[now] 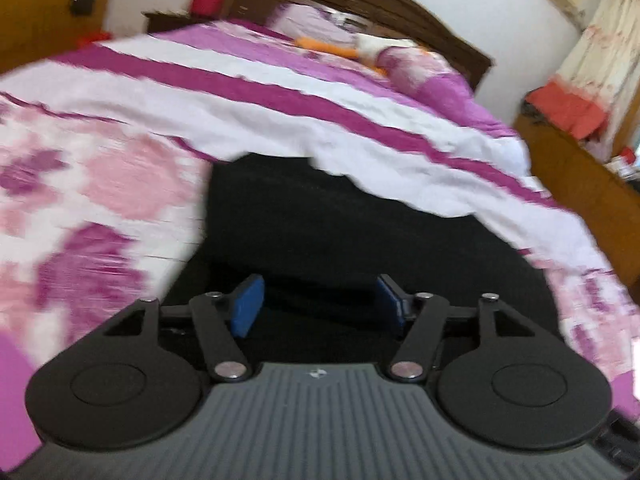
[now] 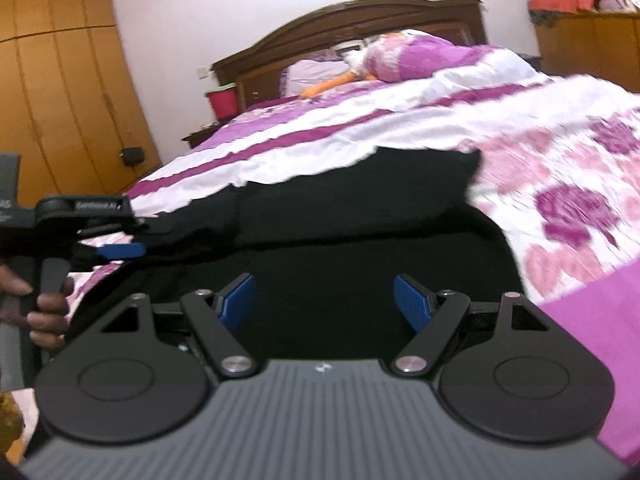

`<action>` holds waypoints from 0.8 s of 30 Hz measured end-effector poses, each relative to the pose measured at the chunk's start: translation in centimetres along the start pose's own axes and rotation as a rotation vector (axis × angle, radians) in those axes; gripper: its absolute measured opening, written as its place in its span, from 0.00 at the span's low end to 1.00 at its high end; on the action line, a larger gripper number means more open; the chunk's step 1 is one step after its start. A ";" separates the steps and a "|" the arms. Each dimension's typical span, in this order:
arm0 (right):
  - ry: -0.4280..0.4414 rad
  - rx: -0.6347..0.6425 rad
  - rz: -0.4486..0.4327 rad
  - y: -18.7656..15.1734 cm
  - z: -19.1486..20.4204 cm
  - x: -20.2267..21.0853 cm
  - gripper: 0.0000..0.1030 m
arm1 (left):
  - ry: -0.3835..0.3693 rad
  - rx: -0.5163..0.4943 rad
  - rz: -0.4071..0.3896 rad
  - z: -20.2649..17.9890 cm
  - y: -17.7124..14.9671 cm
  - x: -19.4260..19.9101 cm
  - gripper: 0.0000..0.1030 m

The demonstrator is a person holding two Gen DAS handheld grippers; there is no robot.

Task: Fold small clothes

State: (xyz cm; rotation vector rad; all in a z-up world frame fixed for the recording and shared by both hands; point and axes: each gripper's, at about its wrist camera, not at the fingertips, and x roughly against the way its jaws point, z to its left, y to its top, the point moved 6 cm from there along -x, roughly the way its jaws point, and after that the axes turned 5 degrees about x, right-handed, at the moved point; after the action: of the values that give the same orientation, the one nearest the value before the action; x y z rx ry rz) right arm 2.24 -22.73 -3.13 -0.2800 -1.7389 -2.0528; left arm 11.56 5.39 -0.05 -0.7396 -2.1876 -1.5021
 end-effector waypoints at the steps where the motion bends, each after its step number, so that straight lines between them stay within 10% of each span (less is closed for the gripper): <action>1: 0.015 0.017 -0.004 0.4 0.8 -0.2 0.76 | 0.042 -0.010 0.003 0.7 0.0 0.6 0.68; 7: 0.107 0.097 -0.005 2.3 5.2 -1.7 0.76 | 0.214 -0.025 0.005 5.4 -0.4 2.7 0.69; 24: 0.333 0.270 0.123 4.2 19.2 -12.5 0.75 | 0.271 -0.002 0.025 9.6 -2.6 2.7 0.71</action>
State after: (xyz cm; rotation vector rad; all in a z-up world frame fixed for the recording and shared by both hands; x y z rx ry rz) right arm 12.86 -2.08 -1.03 0.0366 -1.7146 -1.6440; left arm 7.68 14.14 -3.75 -0.5276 -1.9683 -1.4963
